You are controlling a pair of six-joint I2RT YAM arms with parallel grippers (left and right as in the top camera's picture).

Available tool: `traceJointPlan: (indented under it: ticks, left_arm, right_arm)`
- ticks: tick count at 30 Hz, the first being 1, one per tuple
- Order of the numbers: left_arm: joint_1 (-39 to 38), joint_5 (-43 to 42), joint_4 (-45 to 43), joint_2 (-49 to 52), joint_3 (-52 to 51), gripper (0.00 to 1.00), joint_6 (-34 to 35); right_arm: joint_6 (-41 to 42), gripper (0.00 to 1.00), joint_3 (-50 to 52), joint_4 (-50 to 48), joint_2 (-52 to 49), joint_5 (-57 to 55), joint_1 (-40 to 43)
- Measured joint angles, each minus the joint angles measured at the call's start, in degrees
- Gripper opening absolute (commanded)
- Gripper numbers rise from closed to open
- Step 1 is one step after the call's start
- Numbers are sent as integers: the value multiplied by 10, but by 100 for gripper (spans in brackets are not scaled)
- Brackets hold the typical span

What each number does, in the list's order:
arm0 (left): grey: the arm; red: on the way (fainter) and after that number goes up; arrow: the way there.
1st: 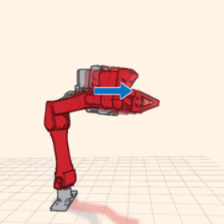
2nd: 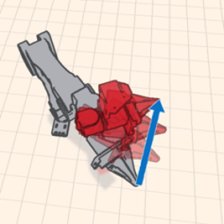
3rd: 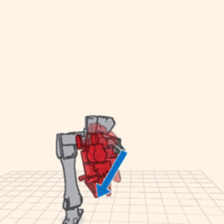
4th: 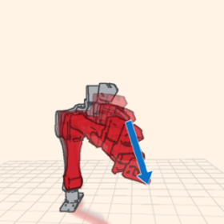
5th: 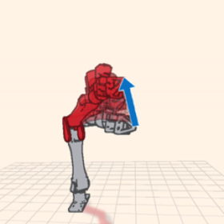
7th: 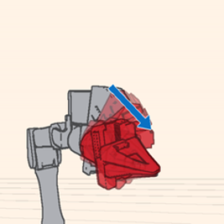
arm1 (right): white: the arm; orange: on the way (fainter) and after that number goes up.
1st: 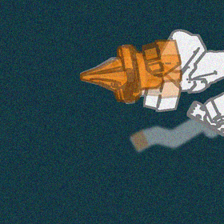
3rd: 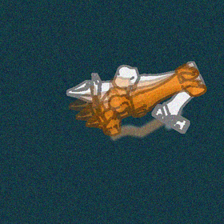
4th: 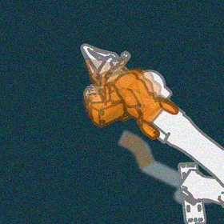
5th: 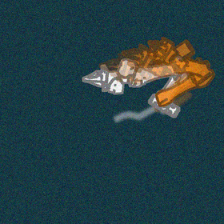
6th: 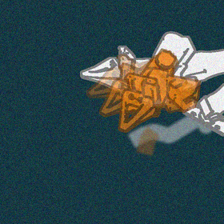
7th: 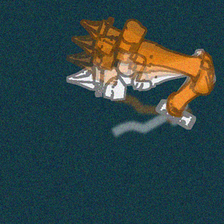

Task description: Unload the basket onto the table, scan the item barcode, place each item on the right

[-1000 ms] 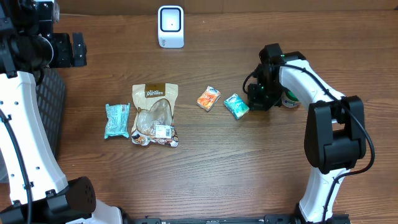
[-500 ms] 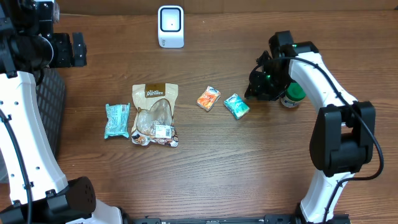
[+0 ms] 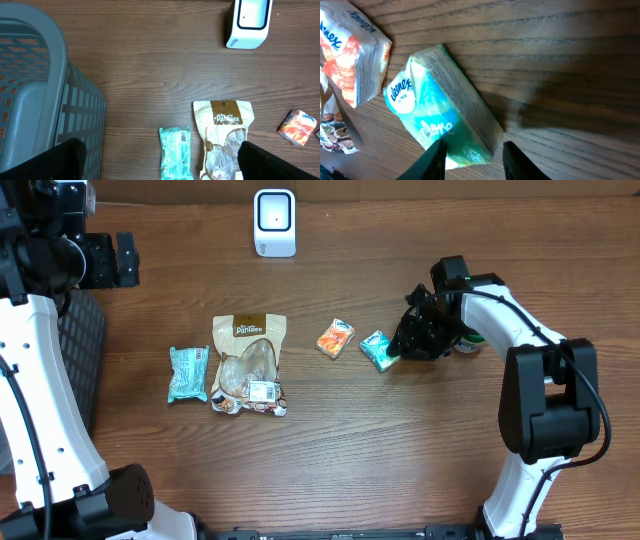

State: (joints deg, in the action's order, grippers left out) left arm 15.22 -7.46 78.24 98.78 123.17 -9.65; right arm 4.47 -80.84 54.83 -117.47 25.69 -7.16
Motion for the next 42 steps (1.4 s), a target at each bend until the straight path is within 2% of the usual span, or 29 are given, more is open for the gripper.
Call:
traceJointPlan:
  ticks: [10, 12, 13, 18, 24, 29, 32, 36, 39, 42]
  left_arm:
    - [0, 0, 0, 0, 0, 99, 0]
    - [0, 0, 0, 0, 0, 100, 0]
    - [0, 0, 0, 0, 0, 99, 0]
    - [0, 0, 0, 0, 0, 99, 0]
    - [0, 0, 0, 0, 0, 100, 0]
    - [0, 0, 0, 0, 0, 99, 0]
    - [0, 0, 0, 0, 0, 100, 0]
    - [0, 0, 0, 0, 0, 99, 0]
    - [0, 0, 0, 0, 0, 99, 0]
    - [0, 0, 0, 0, 0, 99, 0]
  right_arm:
    - [1, 33, 23, -37, 0, 11, 0]
    - [1, 29, 35, -49, 0, 17, 0]
    - [2, 27, 43, -57, 0, 22, 0]
    - [12, 4, 62, -78, 3, 42, 1]
    - [25, 4, 61, -63, 4, 54, 1]
    - [30, 4, 38, -3, 4, 91, 1]
    - [30, 4, 17, -12, 24, 184, 1]
    - [45, 4, 0, -88, 65, 363, 0]
    - [94, 4, -11, -163, 85, 502, 0]
    - [144, 4, -13, -183, 87, 558, 0]
